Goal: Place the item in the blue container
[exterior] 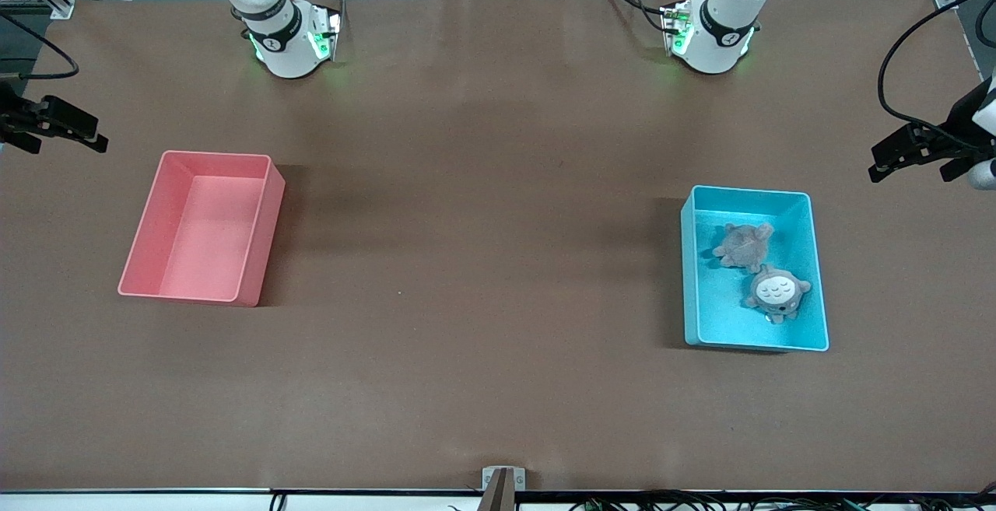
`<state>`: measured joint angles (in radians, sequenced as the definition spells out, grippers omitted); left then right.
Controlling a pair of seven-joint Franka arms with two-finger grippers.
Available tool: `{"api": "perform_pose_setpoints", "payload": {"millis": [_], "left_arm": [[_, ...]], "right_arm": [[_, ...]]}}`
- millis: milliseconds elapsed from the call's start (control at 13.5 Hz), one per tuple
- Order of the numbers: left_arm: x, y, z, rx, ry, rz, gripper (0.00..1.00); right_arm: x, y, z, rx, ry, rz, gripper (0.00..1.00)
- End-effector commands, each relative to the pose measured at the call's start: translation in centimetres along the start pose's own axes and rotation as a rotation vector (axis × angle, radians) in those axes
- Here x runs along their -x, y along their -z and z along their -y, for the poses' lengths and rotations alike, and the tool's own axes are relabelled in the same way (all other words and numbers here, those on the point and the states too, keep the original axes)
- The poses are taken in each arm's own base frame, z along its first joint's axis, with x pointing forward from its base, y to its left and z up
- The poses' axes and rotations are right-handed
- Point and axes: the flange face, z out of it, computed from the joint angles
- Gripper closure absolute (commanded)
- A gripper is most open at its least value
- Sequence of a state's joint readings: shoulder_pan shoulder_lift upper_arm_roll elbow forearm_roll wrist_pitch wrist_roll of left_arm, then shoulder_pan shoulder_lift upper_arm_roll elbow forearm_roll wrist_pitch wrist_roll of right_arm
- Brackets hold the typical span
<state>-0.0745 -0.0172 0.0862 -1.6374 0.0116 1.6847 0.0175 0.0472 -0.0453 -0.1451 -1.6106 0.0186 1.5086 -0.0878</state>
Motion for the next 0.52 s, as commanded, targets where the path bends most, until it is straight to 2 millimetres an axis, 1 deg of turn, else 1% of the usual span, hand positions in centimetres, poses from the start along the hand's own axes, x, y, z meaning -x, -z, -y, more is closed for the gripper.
{"api": "perform_pose_setpoints", "payload": {"millis": [0,296,444], "left_arm": [[0.0,2.1,0.3,0.012,0.007,-0.023,0.00],[0.0,3.4,0.6,0.010,0.012,-0.038,0.00],[0.1,3.7,0.6,0.006,0.013,-0.041,0.00]], "right_arm": [[0.9,0.4,-0.3,-0.003,0.006,-0.011,0.00],[0.9,0.5,-0.3,-0.003,0.009,-0.015,0.00],[0.9,0.5,-0.3,-0.001,0.009,-0.018,0.00]]}}
